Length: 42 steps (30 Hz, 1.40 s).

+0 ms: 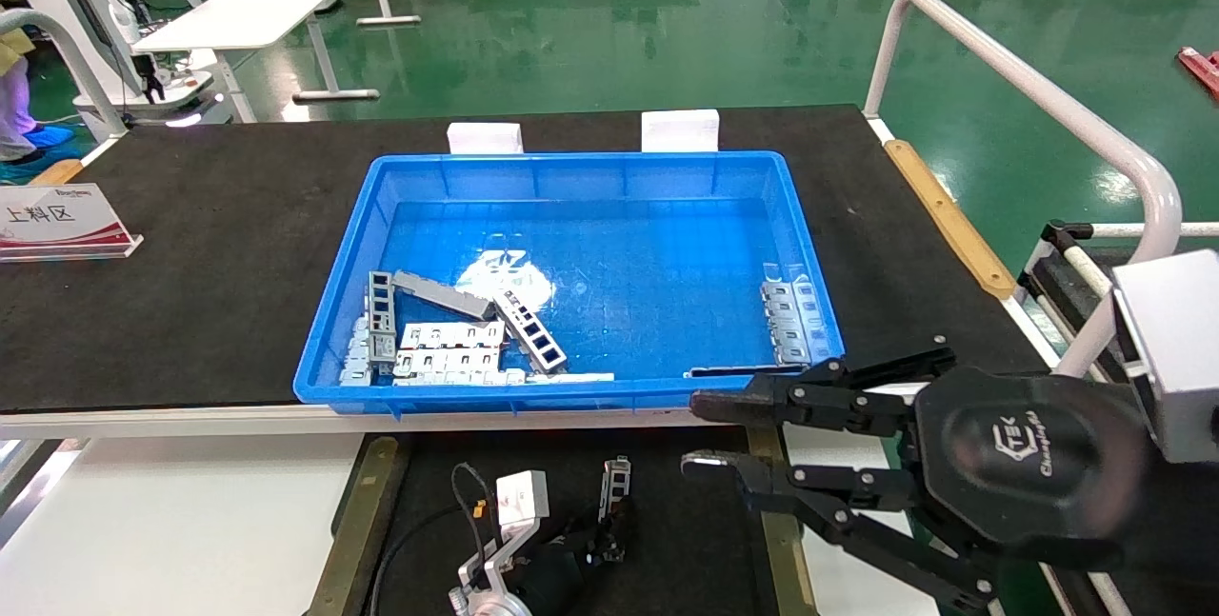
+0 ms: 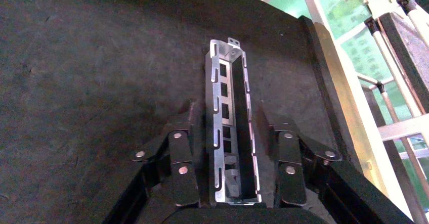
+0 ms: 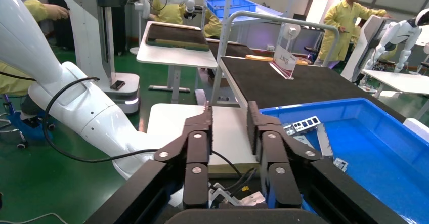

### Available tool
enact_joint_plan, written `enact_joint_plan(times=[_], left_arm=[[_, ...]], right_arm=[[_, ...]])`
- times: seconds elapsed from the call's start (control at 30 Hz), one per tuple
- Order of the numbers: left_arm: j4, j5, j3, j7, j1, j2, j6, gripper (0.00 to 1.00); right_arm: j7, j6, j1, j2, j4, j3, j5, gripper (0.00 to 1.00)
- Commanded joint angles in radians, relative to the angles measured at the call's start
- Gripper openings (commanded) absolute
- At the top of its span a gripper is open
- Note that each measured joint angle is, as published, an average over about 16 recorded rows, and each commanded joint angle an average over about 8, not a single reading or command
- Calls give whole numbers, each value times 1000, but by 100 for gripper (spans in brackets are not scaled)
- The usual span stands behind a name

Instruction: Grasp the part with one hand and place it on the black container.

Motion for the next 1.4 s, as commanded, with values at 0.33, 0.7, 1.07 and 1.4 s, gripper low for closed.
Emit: enact_joint_plan(times=[0.33, 0.7, 1.07, 1.4], left_arm=[[-24, 55, -17, -8, 8, -9, 12, 100], [-77, 119, -101, 39, 46, -62, 163, 100], [-124, 126, -178, 164, 76, -187, 472, 100], [-155, 116, -208, 246, 63, -308, 689, 100]], right_arm=[[0, 0, 0, 0, 0, 0, 0, 100], [0, 0, 0, 0, 0, -1, 0, 100], [-1, 0, 0, 0, 0, -1, 1, 100], [-1, 1, 0, 1, 0, -1, 1, 100]])
